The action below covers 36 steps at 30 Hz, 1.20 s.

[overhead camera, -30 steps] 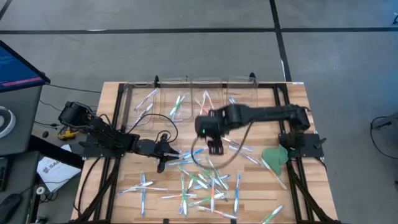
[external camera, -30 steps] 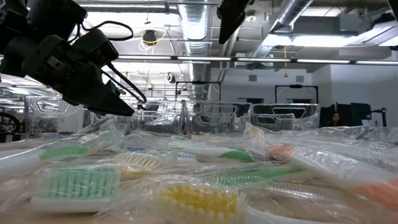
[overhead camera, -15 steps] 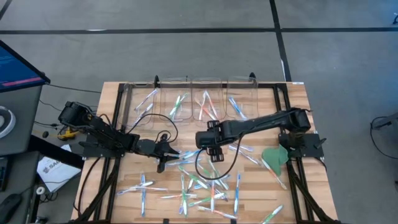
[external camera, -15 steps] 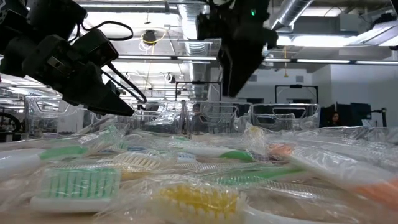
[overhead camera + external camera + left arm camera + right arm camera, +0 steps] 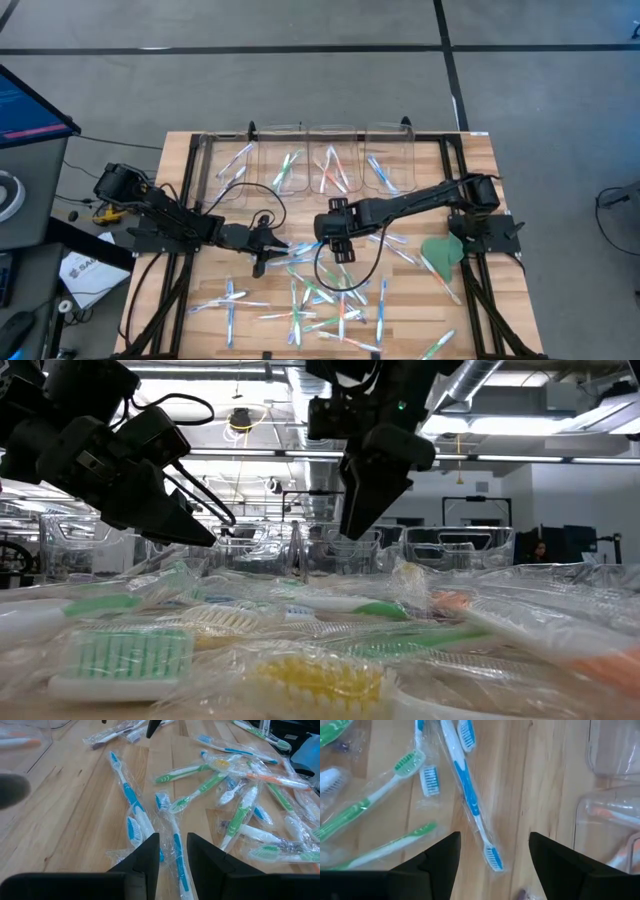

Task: Pick & Place Toothbrushes
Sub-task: Put the blue toothbrush into the right transparent bin

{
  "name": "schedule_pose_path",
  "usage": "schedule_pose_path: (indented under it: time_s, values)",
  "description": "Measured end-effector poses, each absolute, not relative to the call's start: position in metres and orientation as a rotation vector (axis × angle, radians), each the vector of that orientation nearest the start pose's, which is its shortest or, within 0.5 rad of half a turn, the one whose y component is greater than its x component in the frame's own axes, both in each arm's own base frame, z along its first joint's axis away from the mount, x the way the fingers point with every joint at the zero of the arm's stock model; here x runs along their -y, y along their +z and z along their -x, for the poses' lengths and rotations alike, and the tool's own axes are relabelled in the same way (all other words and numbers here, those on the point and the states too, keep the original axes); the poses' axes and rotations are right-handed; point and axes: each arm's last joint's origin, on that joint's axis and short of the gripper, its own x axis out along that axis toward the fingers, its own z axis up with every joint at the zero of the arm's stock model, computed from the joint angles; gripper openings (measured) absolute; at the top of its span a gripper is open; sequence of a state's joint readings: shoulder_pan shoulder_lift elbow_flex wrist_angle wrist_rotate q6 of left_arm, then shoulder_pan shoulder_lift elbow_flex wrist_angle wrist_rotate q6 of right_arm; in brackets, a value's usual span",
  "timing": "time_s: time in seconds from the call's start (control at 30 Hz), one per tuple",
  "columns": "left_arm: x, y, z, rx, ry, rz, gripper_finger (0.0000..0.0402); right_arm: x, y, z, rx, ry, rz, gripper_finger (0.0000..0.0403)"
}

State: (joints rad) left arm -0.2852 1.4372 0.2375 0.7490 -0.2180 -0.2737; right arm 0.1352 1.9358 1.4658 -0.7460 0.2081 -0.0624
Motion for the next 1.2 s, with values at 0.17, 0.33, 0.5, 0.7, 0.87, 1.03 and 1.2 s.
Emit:
schedule_pose_path:
  time_s: [0.17,0.33,0.5,0.7,0.87,1.03,1.2]
  values:
    - [0.055,0.117,-0.209,-0.442,-0.006,0.157,0.0092,-0.048,0.203,-0.39,-1.202,-0.025,0.263,0.023]
    - [0.055,0.117,-0.209,-0.442,-0.007,0.157,0.0092,-0.048,0.203,-0.39,-1.202,-0.023,0.265,0.023]
    - [0.055,0.117,-0.209,-0.442,-0.007,0.157,0.0092,-0.048,0.203,-0.39,-1.205,0.023,0.332,0.023]
    - [0.055,0.117,-0.209,-0.442,-0.007,0.157,0.0092,-0.042,0.203,-0.391,-1.207,0.018,0.331,0.023]
    - [0.055,0.117,-0.209,-0.443,-0.01,0.158,0.0092,-0.038,0.203,-0.391,-1.209,0.011,0.331,0.023]
    - [0.055,0.117,-0.209,-0.443,-0.01,0.158,0.0092,-0.037,0.203,-0.391,-1.209,0.011,0.33,0.023]
    - [0.055,0.117,-0.209,-0.443,-0.009,0.158,0.0092,-0.038,0.203,-0.391,-1.209,0.008,0.325,0.023]
